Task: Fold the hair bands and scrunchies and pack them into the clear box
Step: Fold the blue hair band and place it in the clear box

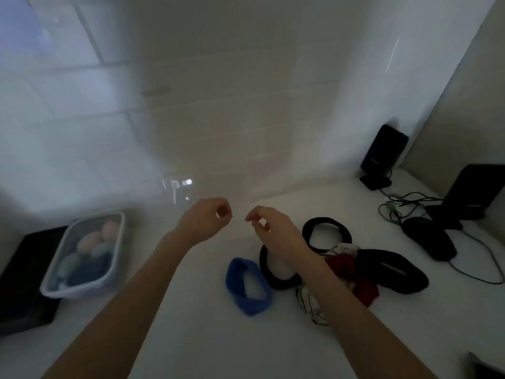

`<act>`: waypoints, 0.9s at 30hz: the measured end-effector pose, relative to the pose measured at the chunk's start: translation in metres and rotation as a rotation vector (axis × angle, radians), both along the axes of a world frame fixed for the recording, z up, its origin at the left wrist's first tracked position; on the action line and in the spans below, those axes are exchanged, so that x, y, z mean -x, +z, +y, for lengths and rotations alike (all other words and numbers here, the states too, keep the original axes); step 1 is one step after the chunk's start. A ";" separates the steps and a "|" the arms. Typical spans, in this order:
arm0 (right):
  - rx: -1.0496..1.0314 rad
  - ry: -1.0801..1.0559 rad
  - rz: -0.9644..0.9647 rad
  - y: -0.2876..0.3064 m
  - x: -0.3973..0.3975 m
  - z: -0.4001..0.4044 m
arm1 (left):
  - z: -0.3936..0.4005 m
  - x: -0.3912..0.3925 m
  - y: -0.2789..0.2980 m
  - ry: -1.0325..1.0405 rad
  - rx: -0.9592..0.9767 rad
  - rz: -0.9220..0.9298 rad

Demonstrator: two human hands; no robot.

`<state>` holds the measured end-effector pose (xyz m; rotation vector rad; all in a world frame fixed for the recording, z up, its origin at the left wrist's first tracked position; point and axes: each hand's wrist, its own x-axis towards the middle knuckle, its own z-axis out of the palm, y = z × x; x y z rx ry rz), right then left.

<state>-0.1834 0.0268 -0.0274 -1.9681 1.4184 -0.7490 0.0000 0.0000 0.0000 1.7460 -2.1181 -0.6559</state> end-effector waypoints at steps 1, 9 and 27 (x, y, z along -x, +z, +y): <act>0.021 -0.009 0.004 -0.011 -0.004 0.000 | 0.000 -0.001 -0.010 0.000 0.044 0.011; 0.302 -0.022 0.007 -0.047 -0.001 0.005 | 0.028 -0.007 -0.068 0.152 0.632 -0.088; 0.418 -0.197 0.467 -0.085 -0.020 0.091 | 0.077 0.009 -0.112 -0.130 0.713 0.208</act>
